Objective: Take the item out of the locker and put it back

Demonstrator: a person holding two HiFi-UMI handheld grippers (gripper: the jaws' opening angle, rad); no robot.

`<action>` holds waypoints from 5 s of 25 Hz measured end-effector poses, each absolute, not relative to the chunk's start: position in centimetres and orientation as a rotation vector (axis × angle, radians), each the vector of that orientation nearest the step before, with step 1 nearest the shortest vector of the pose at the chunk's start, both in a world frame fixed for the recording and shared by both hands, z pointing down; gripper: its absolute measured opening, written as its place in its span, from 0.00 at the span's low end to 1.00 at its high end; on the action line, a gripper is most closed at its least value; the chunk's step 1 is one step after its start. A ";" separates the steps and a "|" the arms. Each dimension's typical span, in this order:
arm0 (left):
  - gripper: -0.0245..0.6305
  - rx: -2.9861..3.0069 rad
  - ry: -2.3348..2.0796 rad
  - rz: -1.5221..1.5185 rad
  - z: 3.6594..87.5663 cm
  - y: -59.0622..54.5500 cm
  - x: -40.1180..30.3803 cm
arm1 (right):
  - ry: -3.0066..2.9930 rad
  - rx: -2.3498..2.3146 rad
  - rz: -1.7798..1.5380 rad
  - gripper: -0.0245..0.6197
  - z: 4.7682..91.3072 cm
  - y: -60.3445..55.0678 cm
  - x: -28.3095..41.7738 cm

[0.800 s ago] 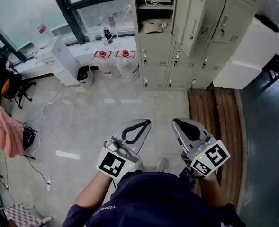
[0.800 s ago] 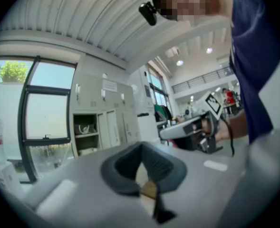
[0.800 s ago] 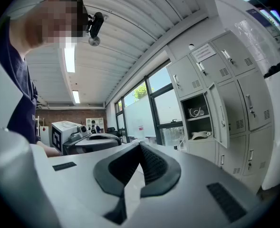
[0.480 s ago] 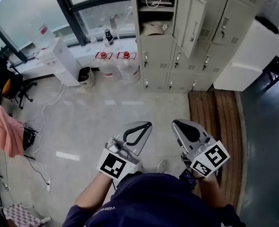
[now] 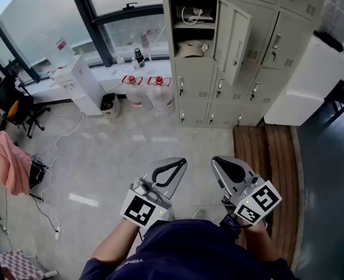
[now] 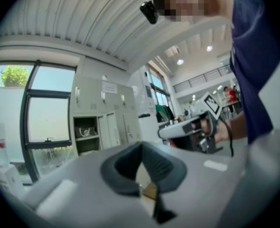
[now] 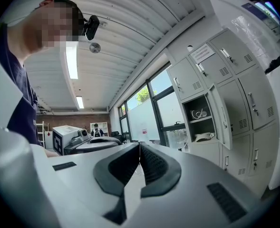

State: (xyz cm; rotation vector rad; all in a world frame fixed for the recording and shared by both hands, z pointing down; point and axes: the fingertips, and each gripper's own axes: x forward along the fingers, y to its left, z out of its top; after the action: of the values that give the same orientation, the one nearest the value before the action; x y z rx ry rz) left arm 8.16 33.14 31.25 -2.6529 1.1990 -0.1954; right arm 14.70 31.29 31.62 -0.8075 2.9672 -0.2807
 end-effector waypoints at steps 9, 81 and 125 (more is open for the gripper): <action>0.04 -2.633 1.261 -0.191 32.1 31.8 11.8 | 2.985 -0.762 -0.309 0.05 32.8 29.4 18.9; 0.04 -2.826 1.305 -0.229 39.6 -14.3 -6.2 | 2.932 -1.079 -0.696 0.05 42.7 -18.1 1.7; 0.04 -2.948 1.067 -0.432 42.2 -21.1 -10.0 | 2.022 -1.153 -1.380 0.29 51.8 -34.4 1.9</action>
State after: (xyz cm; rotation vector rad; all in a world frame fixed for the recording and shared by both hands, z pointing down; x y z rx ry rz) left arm -9.95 -21.06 42.19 -2.9477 1.0668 -0.4320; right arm 1.89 -34.39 51.83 -1.1528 2.0222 -1.3796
